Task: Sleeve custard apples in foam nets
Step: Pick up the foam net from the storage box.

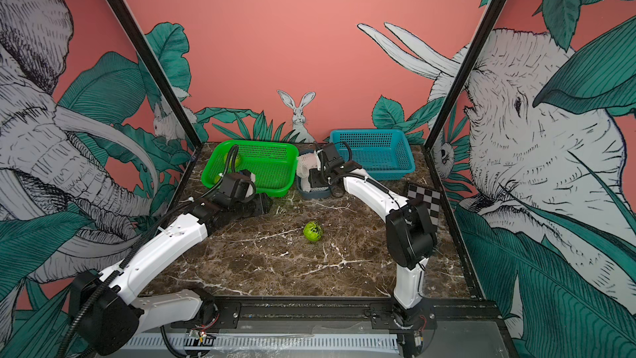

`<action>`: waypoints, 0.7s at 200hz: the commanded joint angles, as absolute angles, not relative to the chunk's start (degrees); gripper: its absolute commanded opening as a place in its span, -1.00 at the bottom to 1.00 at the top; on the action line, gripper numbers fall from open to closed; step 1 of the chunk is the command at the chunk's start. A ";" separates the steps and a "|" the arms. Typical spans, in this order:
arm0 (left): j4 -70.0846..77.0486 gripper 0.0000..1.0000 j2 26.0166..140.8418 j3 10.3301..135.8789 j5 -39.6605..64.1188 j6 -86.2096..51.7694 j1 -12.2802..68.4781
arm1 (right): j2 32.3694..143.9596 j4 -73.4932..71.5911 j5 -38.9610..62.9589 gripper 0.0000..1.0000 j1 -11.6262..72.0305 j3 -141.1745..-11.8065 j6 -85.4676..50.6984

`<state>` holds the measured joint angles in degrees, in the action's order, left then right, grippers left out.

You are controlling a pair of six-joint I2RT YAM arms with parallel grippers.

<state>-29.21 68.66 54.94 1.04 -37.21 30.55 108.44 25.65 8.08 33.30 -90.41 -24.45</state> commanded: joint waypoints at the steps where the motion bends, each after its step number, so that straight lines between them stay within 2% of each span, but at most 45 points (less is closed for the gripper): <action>1: -27.98 0.20 68.21 53.84 1.61 -38.97 30.23 | 111.07 26.78 8.67 -0.02 33.90 -92.98 -26.28; 67: -27.27 0.21 68.88 53.53 2.25 -39.20 30.21 | 118.44 28.67 8.78 -0.05 34.38 -98.28 -28.09; 128: -26.80 0.21 69.58 53.53 2.72 -39.35 30.15 | 120.67 28.36 10.10 -0.40 34.37 -98.84 -28.74; 140: -26.72 0.21 69.67 53.53 2.69 -39.31 30.15 | 120.93 28.19 10.07 -0.42 34.37 -98.97 -28.83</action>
